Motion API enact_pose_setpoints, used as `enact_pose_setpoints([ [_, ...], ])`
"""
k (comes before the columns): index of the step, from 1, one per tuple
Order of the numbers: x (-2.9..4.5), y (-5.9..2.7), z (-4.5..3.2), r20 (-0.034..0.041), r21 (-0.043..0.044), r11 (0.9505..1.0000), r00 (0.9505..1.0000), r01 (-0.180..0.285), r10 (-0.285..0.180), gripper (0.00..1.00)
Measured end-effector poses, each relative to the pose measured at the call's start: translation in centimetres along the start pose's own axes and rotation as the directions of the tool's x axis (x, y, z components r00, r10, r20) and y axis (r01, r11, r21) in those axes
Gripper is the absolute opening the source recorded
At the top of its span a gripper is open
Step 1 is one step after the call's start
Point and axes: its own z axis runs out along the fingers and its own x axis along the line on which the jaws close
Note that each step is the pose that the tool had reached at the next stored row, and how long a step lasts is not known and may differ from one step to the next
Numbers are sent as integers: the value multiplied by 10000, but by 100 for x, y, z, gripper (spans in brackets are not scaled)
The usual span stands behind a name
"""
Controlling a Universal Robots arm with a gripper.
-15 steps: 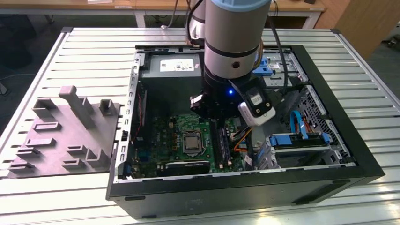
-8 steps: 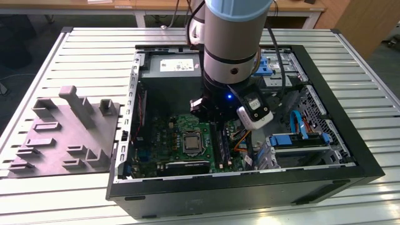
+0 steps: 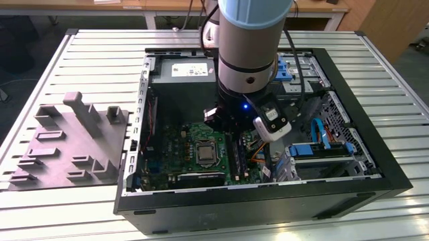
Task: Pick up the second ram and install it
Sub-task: 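Insert the second ram into the second slot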
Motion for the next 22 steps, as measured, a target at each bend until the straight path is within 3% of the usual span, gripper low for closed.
enact_pose_setpoints([
  [10,-9,2,100,-1,-10,10000,10000,-4,4,13],
  [22,-7,71,166,-1,-12,10000,10000,-4,4,13],
])
